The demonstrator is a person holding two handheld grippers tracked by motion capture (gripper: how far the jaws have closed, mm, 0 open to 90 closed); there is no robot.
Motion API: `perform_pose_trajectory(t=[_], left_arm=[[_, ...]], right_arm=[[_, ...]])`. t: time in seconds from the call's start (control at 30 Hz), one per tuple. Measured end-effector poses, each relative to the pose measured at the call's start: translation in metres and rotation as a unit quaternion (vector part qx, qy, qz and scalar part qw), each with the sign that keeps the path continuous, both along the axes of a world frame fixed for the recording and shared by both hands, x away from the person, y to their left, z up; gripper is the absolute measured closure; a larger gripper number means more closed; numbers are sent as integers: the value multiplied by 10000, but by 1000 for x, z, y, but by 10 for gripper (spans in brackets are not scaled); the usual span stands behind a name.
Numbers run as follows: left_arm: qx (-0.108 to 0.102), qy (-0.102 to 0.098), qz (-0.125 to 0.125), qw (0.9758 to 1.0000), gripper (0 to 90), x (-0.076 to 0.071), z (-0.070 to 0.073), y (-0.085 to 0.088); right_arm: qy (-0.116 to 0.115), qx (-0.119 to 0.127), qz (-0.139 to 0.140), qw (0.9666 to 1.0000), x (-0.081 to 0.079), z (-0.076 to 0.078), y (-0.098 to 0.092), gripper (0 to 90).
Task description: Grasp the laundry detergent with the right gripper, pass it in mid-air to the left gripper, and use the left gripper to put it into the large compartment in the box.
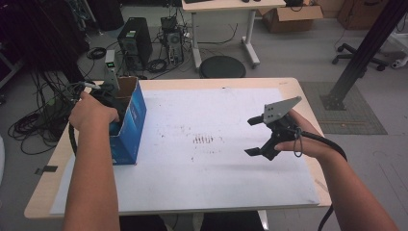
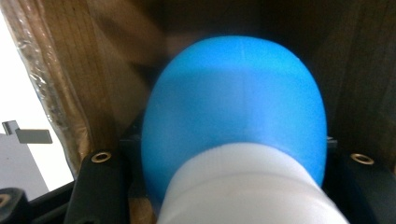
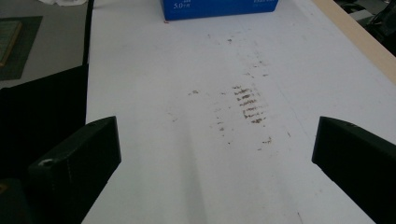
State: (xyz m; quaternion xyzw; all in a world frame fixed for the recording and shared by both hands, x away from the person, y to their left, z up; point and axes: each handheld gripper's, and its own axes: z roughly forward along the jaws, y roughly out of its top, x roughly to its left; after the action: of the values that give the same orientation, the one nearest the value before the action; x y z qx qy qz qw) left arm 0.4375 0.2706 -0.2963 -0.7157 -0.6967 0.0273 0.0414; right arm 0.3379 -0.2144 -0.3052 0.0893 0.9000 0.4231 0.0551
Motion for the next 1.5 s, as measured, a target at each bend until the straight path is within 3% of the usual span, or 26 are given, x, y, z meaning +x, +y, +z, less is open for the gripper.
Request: perform_pose_trajectory(t=[0.5, 0.77, 0.97, 1.5], left_arm=[[15, -66, -28, 10000, 382, -2, -1, -2], [-34, 6, -66, 10000, 342, -2, -1, -1], [-79, -83, -32, 9999, 317, -4, 4, 0], [-84, -82, -34, 9999, 302, -7, 14, -2]], right_arm=[[-21, 23, -5, 10000, -2, 0, -3, 13], [-47, 45, -28, 10000, -2, 1, -4, 13], [-56, 55, -21, 10000, -2, 1, -4, 13], [-90, 118, -22, 9999, -3, 4, -4, 13]])
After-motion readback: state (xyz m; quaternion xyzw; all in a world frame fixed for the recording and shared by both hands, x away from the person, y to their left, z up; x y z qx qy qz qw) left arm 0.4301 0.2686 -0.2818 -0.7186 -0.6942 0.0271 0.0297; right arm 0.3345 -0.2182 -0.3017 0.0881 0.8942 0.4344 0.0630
